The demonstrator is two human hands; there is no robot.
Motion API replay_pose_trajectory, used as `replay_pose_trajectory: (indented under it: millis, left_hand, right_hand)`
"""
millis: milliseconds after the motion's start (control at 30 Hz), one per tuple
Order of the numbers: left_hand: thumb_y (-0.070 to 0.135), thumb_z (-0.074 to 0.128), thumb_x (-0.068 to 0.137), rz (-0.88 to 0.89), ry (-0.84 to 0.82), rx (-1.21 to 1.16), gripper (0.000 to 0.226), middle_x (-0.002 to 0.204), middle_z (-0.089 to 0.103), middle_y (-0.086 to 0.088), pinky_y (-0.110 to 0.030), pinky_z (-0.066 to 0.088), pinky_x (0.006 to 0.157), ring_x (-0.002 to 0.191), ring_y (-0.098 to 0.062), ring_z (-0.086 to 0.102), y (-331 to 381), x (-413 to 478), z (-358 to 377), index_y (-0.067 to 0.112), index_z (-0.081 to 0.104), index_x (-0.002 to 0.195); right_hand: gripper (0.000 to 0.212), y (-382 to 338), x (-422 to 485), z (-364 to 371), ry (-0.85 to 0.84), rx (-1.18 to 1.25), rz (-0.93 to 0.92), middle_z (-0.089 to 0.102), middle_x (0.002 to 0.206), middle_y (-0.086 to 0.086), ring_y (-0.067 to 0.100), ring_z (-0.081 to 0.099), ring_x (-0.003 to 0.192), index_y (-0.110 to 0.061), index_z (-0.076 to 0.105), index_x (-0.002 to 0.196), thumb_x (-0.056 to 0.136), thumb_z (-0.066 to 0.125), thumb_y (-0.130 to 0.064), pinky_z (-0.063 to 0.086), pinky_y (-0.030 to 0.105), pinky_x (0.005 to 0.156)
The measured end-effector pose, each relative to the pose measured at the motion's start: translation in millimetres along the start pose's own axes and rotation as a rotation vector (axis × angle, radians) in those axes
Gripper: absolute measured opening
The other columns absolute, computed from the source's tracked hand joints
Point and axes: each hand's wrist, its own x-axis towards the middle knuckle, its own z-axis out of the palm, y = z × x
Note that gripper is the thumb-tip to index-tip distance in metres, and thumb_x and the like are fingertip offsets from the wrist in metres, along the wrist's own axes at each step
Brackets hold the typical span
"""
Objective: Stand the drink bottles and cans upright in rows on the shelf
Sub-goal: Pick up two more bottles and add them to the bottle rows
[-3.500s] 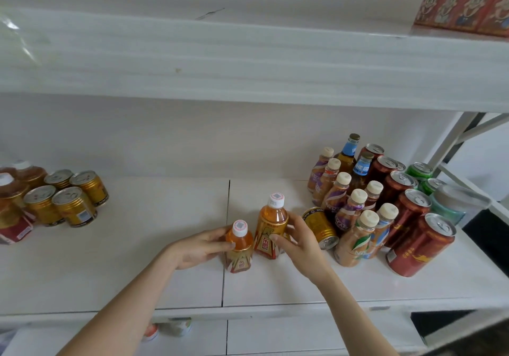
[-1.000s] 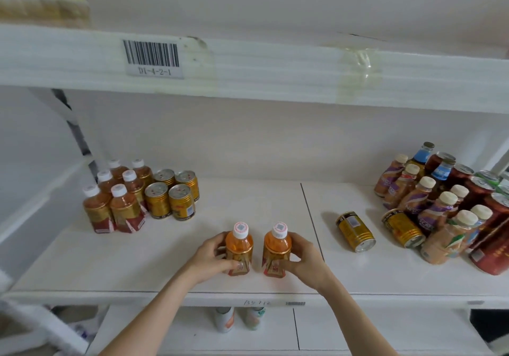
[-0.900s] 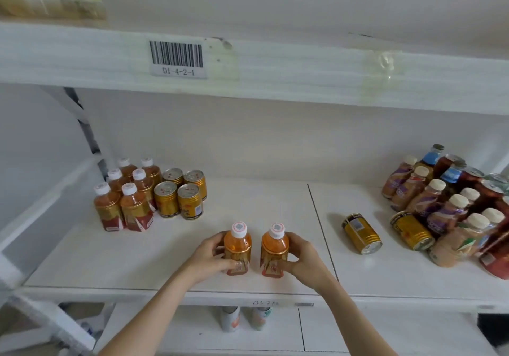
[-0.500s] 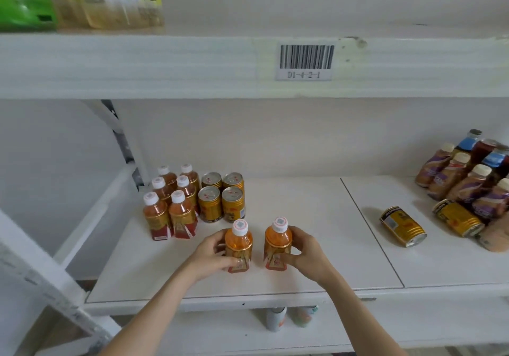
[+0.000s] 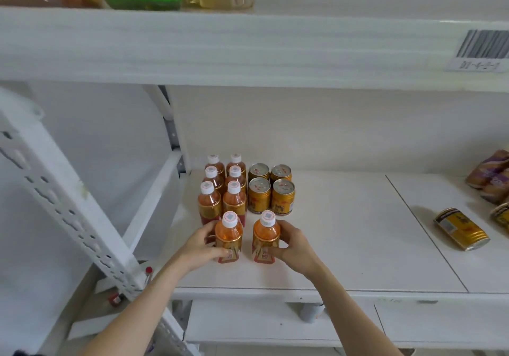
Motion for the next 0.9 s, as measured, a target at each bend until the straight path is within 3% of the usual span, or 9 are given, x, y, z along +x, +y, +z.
replay_pose_trajectory:
  millis: [100,200,333,533,733,900]
  left_hand:
    - [0.024,0.081,0.074,-0.026,0.043,0.008,0.065,0.123,0.056,0.014,-0.039,0.043,0.100,0.115,-0.012,0.052,-8.6,0.1,-16.7,0.038,0.046,0.127]
    - [0.022,0.083,0.071,-0.048,0.077,-0.011,0.069,0.123,0.058,0.010,-0.040,0.048,0.099,0.114,-0.014,0.054,-18.2,2.2,-30.1,0.032,0.046,0.129]
    - [0.014,0.083,0.068,-0.072,0.131,-0.090,0.058,0.118,0.064,0.004,-0.025,0.050,0.078,0.108,-0.010,0.060,-27.2,5.9,-42.0,0.027,0.050,0.114]
    - [0.021,0.083,0.068,-0.080,0.172,-0.097,0.051,0.110,0.061,0.013,-0.022,0.048,0.071,0.099,0.000,0.056,-33.9,11.9,-45.8,0.032,0.051,0.105]
    - [0.023,0.084,0.066,-0.066,0.182,-0.104,0.049,0.108,0.063,0.015,-0.030,0.052,0.080,0.102,-0.005,0.058,-35.9,17.8,-50.6,0.034,0.056,0.104]
    - [0.020,0.085,0.066,-0.050,0.181,-0.125,0.049,0.110,0.066,0.009,-0.031,0.053,0.082,0.105,-0.010,0.060,-37.8,20.4,-51.0,0.027,0.058,0.107]
  right_hand:
    - [0.061,-4.3,13.2,18.7,-0.007,0.011,0.006,0.062,0.118,-0.007,0.011,0.059,0.110,-0.023,0.050,0.124,0.071,0.076,-0.008,0.048,0.025,0.093]
    - [0.060,-6.4,24.9,32.9,-0.007,0.025,0.025,0.062,0.115,-0.008,0.012,0.058,0.109,-0.023,0.048,0.121,0.070,0.077,-0.010,0.050,0.027,0.091]
    - [0.059,-8.3,37.5,46.5,-0.008,0.024,0.041,0.061,0.115,-0.008,0.012,0.058,0.110,-0.024,0.047,0.118,0.069,0.077,-0.014,0.050,0.030,0.093]
    - [0.061,-13.8,48.1,56.6,0.026,0.006,0.041,0.059,0.116,-0.009,0.008,0.055,0.107,-0.024,0.047,0.120,0.069,0.079,-0.016,0.047,0.025,0.087]
    - [0.060,-17.5,52.3,65.0,0.075,0.004,0.046,0.057,0.110,-0.012,0.003,0.055,0.102,-0.025,0.045,0.118,0.069,0.080,-0.017,0.045,0.015,0.078]
    - [0.057,-17.3,55.1,71.2,0.090,0.004,0.062,0.056,0.107,-0.017,0.002,0.054,0.100,-0.028,0.045,0.114,0.071,0.080,-0.018,0.047,0.022,0.083]
